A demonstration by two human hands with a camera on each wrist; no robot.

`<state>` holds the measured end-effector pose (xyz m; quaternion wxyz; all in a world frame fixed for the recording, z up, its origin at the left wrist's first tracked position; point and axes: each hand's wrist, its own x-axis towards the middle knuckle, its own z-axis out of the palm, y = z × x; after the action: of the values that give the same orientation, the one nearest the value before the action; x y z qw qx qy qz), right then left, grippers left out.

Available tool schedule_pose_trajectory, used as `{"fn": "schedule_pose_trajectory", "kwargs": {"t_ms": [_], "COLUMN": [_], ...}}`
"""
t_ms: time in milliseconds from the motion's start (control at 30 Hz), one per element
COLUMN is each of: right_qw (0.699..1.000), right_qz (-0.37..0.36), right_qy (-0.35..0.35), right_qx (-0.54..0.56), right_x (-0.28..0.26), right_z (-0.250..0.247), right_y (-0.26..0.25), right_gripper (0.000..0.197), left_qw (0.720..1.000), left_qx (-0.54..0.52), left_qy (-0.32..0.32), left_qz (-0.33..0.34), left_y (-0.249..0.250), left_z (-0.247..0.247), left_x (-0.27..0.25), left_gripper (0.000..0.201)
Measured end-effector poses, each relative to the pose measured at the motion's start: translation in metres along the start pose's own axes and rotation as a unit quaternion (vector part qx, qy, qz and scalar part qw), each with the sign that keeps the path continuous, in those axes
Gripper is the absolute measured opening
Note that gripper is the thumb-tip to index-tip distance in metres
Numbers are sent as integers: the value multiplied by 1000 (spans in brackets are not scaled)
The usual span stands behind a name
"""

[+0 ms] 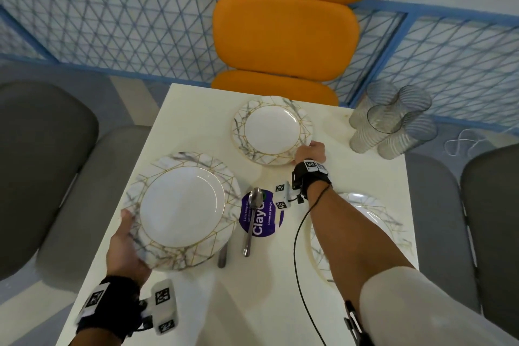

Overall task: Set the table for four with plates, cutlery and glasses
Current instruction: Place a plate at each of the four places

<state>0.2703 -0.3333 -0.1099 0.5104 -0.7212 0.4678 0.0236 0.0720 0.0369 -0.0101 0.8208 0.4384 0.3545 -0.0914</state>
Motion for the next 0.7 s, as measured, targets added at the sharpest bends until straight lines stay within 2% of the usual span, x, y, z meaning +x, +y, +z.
{"fn": "schedule_pose_trajectory", "kwargs": {"t_ms": [133, 200, 267, 333, 367, 433, 533, 633, 700], "right_qw": [995, 989, 992, 996, 994, 972, 923, 888, 898], "right_qz": [-19, -23, -27, -69, -102, -173, -231, -279, -273], "right_qy": [-3, 4, 11, 2, -34, -157, -294, -311, -288], "right_qx": [-94, -148, -126, -57, -31, -14, -90, -194, -192], "right_x": [2, -10, -30, -63, -81, -126, -189, -226, -247], "right_z": [-2, -12, -23, -31, -30, -30, -35, -30, -23], "right_y": [-2, -8, -15, -18, -20, -20, -12, 10, 26], "right_gripper": [25, 27, 37, 40, 36, 28, 41, 44, 45], "left_qw": [1000, 1000, 999, 999, 999, 999, 999, 998, 999], "left_qx": [-22, -27, -32, -36, -37, -29, 9, 28, 27], "left_qy": [8, 15, 19, 24, 22, 22, 45, 47, 28], "left_qz": [5, 2, -6, -8, -9, -11, -4, 4, -4], "left_y": [0, -1, -1, 0, 0, -1, 1, 4, 12], "left_z": [-2, -2, 0, 2, 1, 1, -2, -14, -29], "left_x": [1, 0, -3, -8, -9, -15, -26, -36, -42], "left_gripper": [51, 52, 51, 51, 52, 56, 51, 63, 67]}}
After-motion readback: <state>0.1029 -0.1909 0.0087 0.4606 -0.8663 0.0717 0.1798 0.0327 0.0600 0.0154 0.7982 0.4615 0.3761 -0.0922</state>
